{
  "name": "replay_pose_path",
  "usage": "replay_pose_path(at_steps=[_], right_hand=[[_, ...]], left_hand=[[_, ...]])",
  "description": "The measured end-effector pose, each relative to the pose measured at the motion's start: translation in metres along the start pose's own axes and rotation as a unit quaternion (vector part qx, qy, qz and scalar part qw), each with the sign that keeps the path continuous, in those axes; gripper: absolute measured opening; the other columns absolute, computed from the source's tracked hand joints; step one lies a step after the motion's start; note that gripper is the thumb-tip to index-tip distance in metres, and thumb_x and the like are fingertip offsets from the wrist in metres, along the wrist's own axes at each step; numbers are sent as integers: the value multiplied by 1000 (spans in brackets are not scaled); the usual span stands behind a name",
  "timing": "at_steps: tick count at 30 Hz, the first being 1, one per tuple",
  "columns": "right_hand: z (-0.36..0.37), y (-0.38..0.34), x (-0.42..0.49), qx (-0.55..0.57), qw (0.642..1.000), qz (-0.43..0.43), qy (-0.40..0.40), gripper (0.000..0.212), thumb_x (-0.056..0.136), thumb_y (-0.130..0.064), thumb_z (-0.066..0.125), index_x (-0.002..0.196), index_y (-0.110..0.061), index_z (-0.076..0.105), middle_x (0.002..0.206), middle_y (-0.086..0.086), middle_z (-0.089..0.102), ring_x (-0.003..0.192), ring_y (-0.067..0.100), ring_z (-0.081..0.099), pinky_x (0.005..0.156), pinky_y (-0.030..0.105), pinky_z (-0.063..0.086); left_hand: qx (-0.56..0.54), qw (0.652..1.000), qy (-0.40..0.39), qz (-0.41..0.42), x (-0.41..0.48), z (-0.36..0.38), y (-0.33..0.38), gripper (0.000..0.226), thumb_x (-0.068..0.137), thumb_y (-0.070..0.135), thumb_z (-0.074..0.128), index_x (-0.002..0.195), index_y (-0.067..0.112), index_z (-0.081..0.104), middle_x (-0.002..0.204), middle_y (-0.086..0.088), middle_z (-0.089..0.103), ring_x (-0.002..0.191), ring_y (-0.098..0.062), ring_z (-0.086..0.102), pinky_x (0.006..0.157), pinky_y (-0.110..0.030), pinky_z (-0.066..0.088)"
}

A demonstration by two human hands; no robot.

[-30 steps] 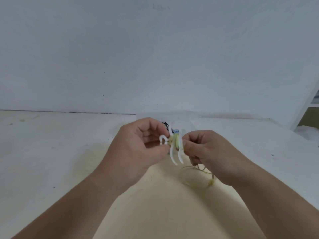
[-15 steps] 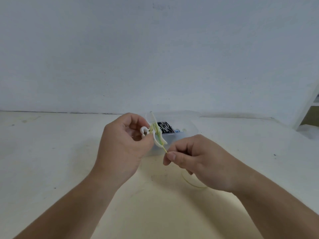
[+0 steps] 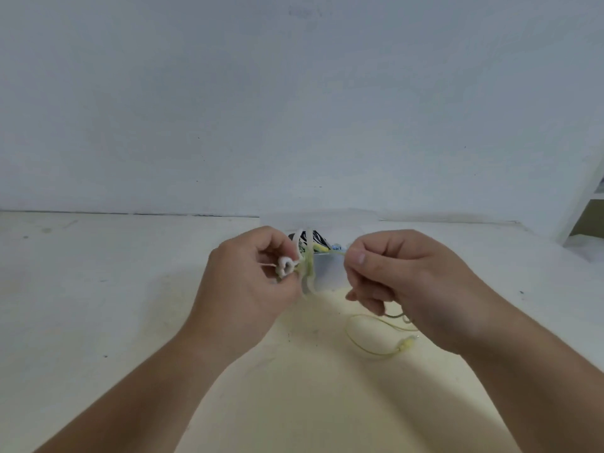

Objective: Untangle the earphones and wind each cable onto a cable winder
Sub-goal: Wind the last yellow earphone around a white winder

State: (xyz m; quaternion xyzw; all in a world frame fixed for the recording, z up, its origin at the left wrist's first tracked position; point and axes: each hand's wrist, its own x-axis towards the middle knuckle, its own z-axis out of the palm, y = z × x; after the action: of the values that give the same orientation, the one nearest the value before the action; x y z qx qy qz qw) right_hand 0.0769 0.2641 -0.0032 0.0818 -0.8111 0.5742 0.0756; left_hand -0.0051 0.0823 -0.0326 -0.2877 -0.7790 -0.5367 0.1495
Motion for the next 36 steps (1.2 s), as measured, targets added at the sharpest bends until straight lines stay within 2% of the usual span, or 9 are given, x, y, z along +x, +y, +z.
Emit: replay_pose_path(at_steps=[2,5,8,11,15,20,27,33,36], right_hand=[[-2,3,1,-44,997,48,27,31,91,-26,57,61,-17,61,51,-1,35,49,17,32,71,34,49],[-3,9,4,-163,979,123,13,32,88,-18,57,56,-16,55,54,2,36,53,18,32,65,38,41],[4,9,3,-204,967,148,-48,30,86,-17,55,56,-17,50,59,4,38,58,18,36,64,35,36],[12,5,1,-224,962,123,-95,31,90,-18,56,59,-17,52,58,2,41,56,15,38,57,26,32],[13,0,-1,-174,970,98,-139,37,96,-14,53,59,-18,52,53,-10,42,48,2,39,53,14,36],[14,2,-1,-117,978,64,-157,37,96,-18,52,59,-22,55,55,-7,45,53,7,42,69,29,47],[18,6,-1,-123,971,91,-185,32,90,-18,45,58,-17,42,60,0,38,55,10,36,65,25,44],[14,1,-2,-119,969,83,-201,38,93,-8,47,56,-16,41,58,-1,37,54,9,36,71,30,48],[9,-3,-3,-104,977,70,-170,33,84,-17,47,53,-18,39,53,-5,36,50,9,35,71,33,49]], left_hand=[[-122,990,-12,-73,4,1,1,25,74,-7,76,72,16,66,66,5,67,59,-8,61,59,-17,47],[-301,940,-6,-160,11,-4,-1,17,66,0,73,71,15,69,69,-2,67,72,-20,62,78,-36,55],[-374,905,-17,-202,10,-1,2,17,77,-10,67,78,7,65,71,-6,67,69,-20,63,73,-31,59],[-373,904,-23,-209,7,3,4,21,87,-15,55,81,4,62,73,-8,67,68,-20,64,71,-29,61],[-281,944,7,-171,7,3,1,19,69,-4,72,75,14,70,77,-10,70,77,-26,62,87,-47,57],[-205,972,14,-109,3,8,4,24,73,-11,76,75,12,68,69,3,69,63,-8,61,65,-21,51],[-339,924,-11,-177,4,11,0,12,64,5,68,76,9,67,74,-9,71,72,-24,70,72,-34,59],[-215,970,-53,-98,-1,10,5,14,63,7,72,76,15,71,75,-4,71,70,-15,65,70,-27,56],[-182,979,-66,-59,2,6,4,21,73,-9,75,75,10,69,73,-4,68,65,-11,61,60,-16,48]])
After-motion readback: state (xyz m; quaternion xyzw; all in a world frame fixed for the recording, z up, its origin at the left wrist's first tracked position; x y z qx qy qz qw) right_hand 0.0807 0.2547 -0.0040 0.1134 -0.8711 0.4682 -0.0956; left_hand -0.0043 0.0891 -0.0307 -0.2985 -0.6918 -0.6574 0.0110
